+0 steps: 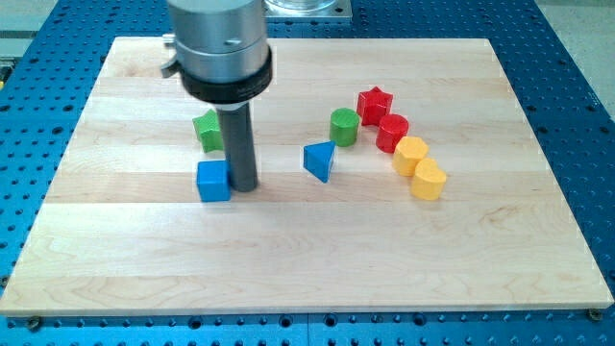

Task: Slide the green star into the blue cube

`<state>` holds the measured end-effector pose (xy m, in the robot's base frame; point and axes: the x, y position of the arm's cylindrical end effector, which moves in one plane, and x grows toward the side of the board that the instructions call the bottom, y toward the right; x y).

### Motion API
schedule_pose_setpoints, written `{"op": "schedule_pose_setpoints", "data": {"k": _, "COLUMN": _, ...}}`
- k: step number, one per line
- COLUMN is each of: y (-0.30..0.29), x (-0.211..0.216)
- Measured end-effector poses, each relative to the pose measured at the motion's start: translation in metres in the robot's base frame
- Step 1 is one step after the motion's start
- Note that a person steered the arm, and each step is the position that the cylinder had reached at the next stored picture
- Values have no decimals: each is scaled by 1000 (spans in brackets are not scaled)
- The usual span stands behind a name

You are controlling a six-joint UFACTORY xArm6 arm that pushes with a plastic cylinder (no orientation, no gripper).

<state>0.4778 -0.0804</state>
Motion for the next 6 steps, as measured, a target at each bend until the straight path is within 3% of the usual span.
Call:
{"op": "schedule_pose_setpoints", "data": {"k": 1, "y": -3, "x": -30}}
{"op": "schedule_pose_setpoints", "data": {"k": 3, "y": 17, "x": -132}}
{"op": "schedule_pose_setpoints", "data": {"k": 4, "y": -6, "x": -159}}
{"op": "schedule_pose_setpoints", "data": {"k": 5, "y": -41, "x": -148}}
{"op": "schedule_pose_setpoints", "data": {"k": 6, "y": -41, "x": -98}}
